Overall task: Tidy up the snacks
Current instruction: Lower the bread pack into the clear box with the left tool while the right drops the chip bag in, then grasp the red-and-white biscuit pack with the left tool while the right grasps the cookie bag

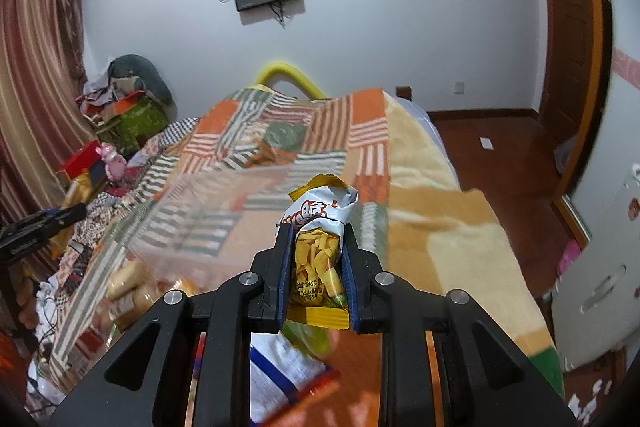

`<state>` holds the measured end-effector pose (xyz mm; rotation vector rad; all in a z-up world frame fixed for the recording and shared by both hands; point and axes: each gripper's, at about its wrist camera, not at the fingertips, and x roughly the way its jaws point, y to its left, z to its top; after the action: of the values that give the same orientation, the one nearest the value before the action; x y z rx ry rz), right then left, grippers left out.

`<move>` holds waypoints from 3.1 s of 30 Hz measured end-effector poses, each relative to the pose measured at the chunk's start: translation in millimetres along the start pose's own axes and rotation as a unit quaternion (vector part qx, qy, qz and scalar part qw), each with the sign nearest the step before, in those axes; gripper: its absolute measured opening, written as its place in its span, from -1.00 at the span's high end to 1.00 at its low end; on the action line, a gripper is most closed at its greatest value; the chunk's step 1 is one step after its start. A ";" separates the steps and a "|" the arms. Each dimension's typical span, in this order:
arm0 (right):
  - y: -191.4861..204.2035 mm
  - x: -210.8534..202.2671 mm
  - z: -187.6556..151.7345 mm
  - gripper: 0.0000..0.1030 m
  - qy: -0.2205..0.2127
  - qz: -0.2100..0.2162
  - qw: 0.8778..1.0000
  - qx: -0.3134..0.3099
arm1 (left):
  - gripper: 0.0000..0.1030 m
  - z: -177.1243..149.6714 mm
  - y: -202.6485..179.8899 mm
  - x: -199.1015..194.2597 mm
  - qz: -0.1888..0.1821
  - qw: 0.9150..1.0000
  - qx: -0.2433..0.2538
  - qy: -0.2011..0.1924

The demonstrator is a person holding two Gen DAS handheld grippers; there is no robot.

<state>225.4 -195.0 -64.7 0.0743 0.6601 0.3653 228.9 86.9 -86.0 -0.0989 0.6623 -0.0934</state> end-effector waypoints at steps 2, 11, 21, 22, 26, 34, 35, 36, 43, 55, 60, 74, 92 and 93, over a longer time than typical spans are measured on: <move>4.2 6.8 3.2 0.61 -0.002 0.006 1.000 -0.003 | 0.34 6.0 -5.8 10.7 -0.001 1.000 0.005 0.002; 18.7 48.4 14.2 0.61 0.013 0.024 0.999 -0.016 | 0.34 17.8 -20.8 58.4 -0.001 0.999 0.019 0.027; 23.1 86.2 9.8 0.61 0.059 0.021 0.997 -0.035 | 0.34 15.8 -26.2 117.3 -0.002 0.996 0.014 0.092; 23.1 89.9 7.6 0.61 0.067 0.021 0.997 -0.035 | 0.34 14.5 -27.1 122.5 -0.001 0.995 0.016 0.098; 22.6 100.3 4.4 0.61 0.090 0.022 0.995 -0.039 | 0.34 9.7 -30.5 136.4 0.000 0.993 0.020 0.115; 22.8 104.2 2.3 0.58 0.115 0.024 0.992 -0.050 | 0.31 6.0 -33.8 147.5 0.002 0.991 0.026 0.135; 23.0 102.6 3.9 0.58 0.115 0.025 0.992 -0.053 | 0.28 5.8 -34.5 146.2 0.001 0.990 0.027 0.136; 23.1 99.7 4.7 0.57 0.114 0.027 0.992 -0.054 | 0.20 6.0 -35.2 143.6 0.001 0.990 0.028 0.135; 26.7 68.7 12.5 0.35 0.090 0.030 0.994 -0.062 | -0.12 14.3 -36.5 102.6 -0.002 0.995 0.036 0.094; 32.1 -9.9 1.0 0.01 0.039 0.031 0.996 -0.070 | -0.65 -6.2 -13.0 -2.5 0.033 0.998 0.030 0.054; 34.7 -32.2 -16.4 -0.02 0.038 0.031 0.996 -0.071 | -0.77 -39.3 2.1 -35.3 0.046 0.997 0.020 0.066; 64.7 -43.5 -53.4 -0.09 0.057 0.060 0.994 -0.064 | -0.85 -143.7 25.6 -59.7 0.033 0.988 -0.034 0.149; 131.6 -8.7 -88.8 -0.21 0.117 0.109 0.983 -0.093 | -1.00 -181.7 37.3 -19.0 0.011 0.982 -0.052 0.183; 134.6 -6.8 -90.0 -0.22 0.119 0.110 0.982 -0.094 | -1.00 -181.8 37.2 -17.6 0.008 0.982 -0.053 0.183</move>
<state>124.0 -76.0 -107.2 -0.0794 0.8541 0.6562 104.9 114.7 -222.4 -0.1809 1.0355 -0.0608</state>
